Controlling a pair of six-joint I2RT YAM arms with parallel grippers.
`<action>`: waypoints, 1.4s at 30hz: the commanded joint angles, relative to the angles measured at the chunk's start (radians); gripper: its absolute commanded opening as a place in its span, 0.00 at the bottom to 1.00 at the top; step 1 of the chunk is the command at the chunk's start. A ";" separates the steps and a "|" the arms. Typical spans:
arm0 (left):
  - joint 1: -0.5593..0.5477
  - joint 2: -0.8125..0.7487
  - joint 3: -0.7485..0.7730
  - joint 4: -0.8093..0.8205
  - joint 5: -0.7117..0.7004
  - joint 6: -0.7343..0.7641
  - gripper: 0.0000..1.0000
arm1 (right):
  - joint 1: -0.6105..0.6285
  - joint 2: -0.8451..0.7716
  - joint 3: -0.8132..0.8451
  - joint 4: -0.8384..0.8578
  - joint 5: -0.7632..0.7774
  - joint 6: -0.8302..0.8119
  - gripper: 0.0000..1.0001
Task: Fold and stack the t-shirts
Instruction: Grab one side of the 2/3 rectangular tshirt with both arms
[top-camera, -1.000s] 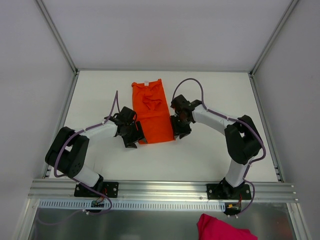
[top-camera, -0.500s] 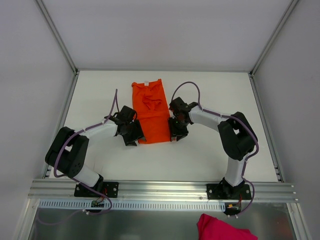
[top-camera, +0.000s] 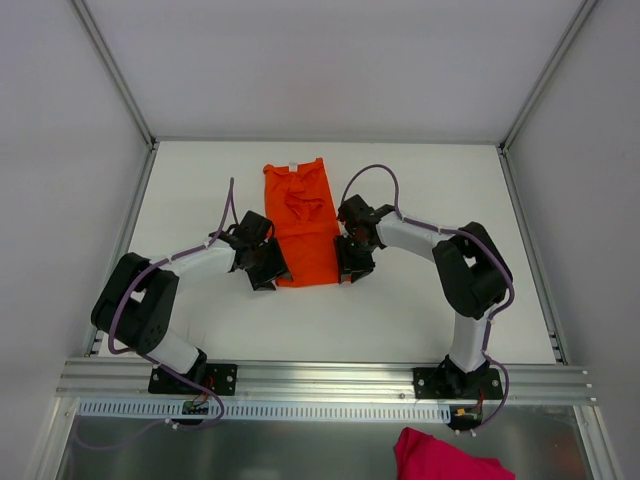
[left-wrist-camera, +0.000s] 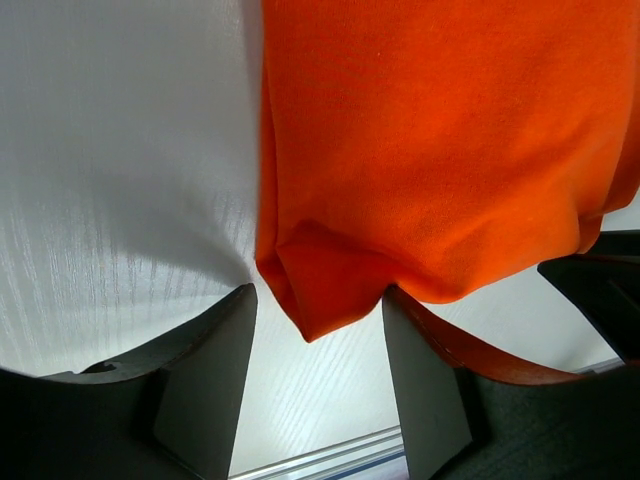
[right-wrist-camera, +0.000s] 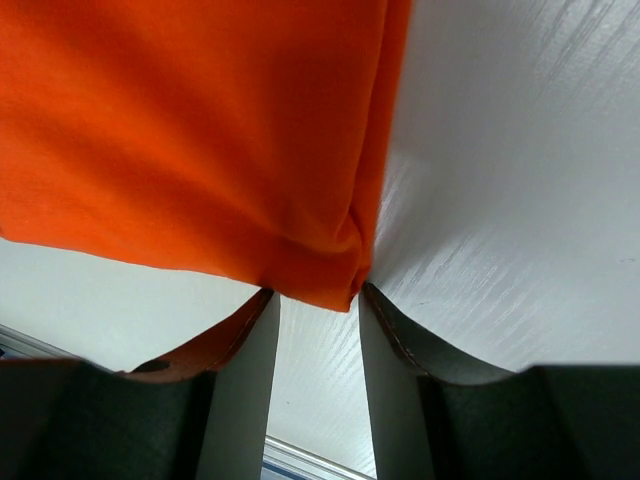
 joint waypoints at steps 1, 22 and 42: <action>-0.007 -0.003 0.014 0.010 -0.020 -0.008 0.53 | 0.000 0.025 0.015 0.018 -0.014 0.018 0.41; -0.007 -0.097 0.023 -0.122 -0.025 0.041 0.00 | 0.000 -0.046 0.021 -0.054 0.024 -0.024 0.01; -0.007 -0.246 0.163 -0.430 -0.046 0.145 0.00 | 0.016 -0.204 0.220 -0.245 0.056 -0.087 0.01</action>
